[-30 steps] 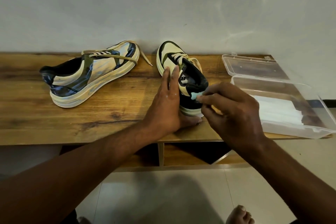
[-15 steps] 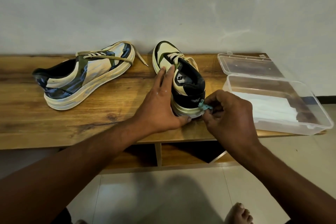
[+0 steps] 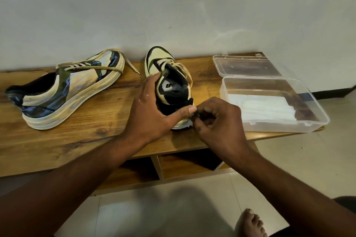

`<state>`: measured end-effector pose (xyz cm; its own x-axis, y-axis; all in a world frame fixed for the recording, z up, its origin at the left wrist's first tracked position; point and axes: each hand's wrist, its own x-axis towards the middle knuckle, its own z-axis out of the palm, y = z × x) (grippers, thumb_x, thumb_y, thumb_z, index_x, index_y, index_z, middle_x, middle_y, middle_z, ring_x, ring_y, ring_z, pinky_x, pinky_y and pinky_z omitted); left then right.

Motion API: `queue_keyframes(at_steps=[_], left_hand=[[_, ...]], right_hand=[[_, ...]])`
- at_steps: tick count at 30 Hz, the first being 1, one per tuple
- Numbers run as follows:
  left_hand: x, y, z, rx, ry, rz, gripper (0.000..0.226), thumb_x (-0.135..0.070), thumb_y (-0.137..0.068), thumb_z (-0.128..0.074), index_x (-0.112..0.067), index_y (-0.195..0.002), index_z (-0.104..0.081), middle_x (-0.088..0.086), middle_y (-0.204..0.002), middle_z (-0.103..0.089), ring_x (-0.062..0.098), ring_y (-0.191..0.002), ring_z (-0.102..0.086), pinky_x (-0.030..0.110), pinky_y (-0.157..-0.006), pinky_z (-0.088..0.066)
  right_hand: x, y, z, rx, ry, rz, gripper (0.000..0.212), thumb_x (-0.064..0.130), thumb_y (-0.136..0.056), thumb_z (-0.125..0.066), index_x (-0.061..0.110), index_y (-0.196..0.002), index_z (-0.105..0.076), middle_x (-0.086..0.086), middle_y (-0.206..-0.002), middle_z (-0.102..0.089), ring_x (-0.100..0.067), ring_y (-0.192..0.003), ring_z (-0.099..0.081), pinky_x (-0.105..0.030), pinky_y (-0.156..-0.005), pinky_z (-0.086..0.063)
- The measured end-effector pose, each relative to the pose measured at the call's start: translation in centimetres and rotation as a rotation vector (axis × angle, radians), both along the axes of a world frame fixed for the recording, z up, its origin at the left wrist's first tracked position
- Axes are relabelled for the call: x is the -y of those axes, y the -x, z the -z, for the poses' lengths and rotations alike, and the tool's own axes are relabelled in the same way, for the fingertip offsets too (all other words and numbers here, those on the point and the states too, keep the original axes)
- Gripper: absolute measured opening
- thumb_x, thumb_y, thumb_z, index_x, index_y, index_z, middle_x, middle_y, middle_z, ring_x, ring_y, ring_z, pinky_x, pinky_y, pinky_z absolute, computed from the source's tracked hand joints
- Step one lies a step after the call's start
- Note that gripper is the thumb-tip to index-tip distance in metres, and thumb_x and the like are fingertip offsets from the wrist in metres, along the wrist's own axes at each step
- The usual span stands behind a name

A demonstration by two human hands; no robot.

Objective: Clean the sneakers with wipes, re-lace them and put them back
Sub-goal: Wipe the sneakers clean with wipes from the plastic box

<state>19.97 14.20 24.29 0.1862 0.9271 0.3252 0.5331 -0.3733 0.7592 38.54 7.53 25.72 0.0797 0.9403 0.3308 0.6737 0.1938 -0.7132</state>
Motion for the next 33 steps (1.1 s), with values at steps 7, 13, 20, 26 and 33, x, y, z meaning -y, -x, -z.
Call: queue_keyframes(at_steps=[7,13,20,26,33], left_hand=[[-0.4,1.2,-0.3,0.043,0.045,0.062,0.094,-0.068,-0.074,-0.076,-0.026,-0.152,-0.044,-0.007,-0.143,-0.059,0.007,-0.128,-0.059,0.037,-0.102,-0.057],[-0.6,2.5,-0.4,0.032,0.116,0.208,0.096,-0.060,-0.079,-0.074,-0.029,-0.161,-0.036,-0.010,-0.151,-0.055,0.003,-0.135,-0.055,0.036,-0.109,-0.053],[-0.7,3.2,0.0,0.001,0.151,0.222,0.103,-0.062,-0.079,-0.074,-0.030,-0.165,-0.027,-0.006,-0.158,-0.048,0.010,-0.141,-0.051,0.047,-0.112,-0.050],[-0.7,2.9,-0.1,0.002,0.155,0.199,0.101,-0.059,-0.077,-0.073,-0.032,-0.164,-0.028,-0.007,-0.156,-0.049,0.008,-0.140,-0.051,0.042,-0.112,-0.051],[-0.7,3.0,-0.1,-0.009,0.157,0.209,0.106,-0.063,-0.077,-0.072,-0.028,-0.165,-0.026,-0.006,-0.159,-0.046,0.011,-0.143,-0.048,0.047,-0.113,-0.048]], right_hand=[[-0.4,0.7,-0.3,-0.080,-0.156,-0.039,0.017,0.008,-0.086,-0.081,0.015,-0.101,-0.081,0.006,-0.094,-0.073,-0.006,-0.081,-0.071,-0.022,-0.069,-0.061],[-1.0,2.2,-1.4,-0.224,-0.253,-0.018,0.016,0.006,-0.087,-0.081,0.010,-0.103,-0.080,0.001,-0.099,-0.074,-0.005,-0.085,-0.074,-0.015,-0.071,-0.059],[-1.3,3.7,-2.4,-0.099,-0.370,-0.145,0.019,0.004,-0.085,-0.081,0.007,-0.104,-0.080,-0.001,-0.098,-0.071,-0.010,-0.088,-0.069,-0.024,-0.074,-0.059],[-2.4,1.4,-2.2,-0.085,-0.183,0.074,0.018,0.012,-0.083,-0.084,0.019,-0.100,-0.082,0.009,-0.093,-0.072,-0.005,-0.078,-0.069,-0.027,-0.064,-0.060],[-1.3,3.7,-2.6,-0.043,-0.283,-0.093,0.021,0.005,-0.086,-0.081,0.013,-0.105,-0.081,0.002,-0.100,-0.072,-0.009,-0.088,-0.069,-0.023,-0.073,-0.060]])
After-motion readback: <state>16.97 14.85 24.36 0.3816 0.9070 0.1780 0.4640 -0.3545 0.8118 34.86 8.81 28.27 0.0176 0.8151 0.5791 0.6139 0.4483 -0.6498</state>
